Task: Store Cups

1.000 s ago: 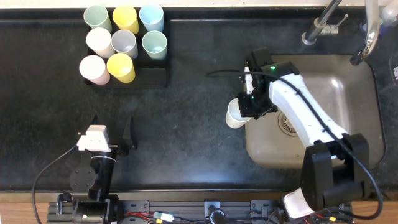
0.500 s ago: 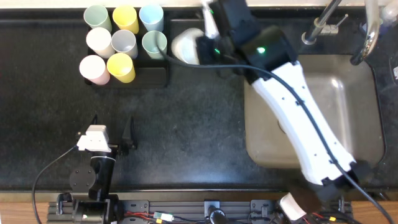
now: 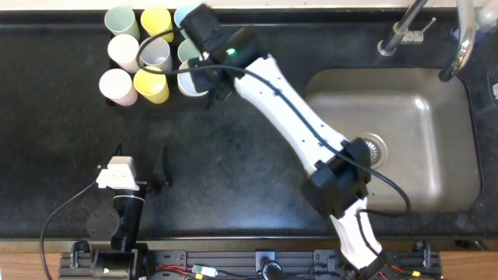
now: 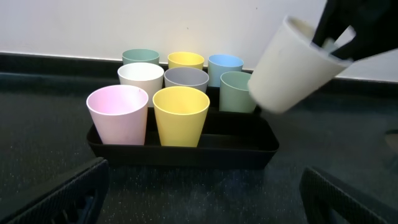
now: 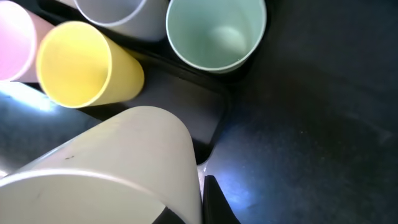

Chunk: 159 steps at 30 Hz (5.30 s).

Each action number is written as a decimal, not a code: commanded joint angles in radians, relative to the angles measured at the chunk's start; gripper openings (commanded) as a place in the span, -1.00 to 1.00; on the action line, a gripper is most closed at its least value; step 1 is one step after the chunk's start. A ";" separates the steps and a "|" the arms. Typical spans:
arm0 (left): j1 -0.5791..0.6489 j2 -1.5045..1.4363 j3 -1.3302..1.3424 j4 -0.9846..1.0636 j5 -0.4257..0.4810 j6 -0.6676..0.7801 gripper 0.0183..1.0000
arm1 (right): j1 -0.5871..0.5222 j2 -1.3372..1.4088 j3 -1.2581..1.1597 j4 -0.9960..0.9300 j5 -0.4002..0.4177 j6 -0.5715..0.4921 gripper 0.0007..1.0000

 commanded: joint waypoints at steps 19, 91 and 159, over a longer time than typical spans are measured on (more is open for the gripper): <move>-0.004 -0.010 -0.001 -0.003 0.013 -0.008 1.00 | 0.023 0.132 0.023 0.070 0.103 0.124 -0.92; -0.004 -0.010 -0.001 -0.003 0.013 -0.008 1.00 | -0.575 -2.124 -2.073 1.102 0.099 -0.316 1.00; -0.004 -0.010 -0.001 -0.003 0.013 -0.008 1.00 | -0.539 -2.210 -2.236 1.121 0.069 -0.353 1.00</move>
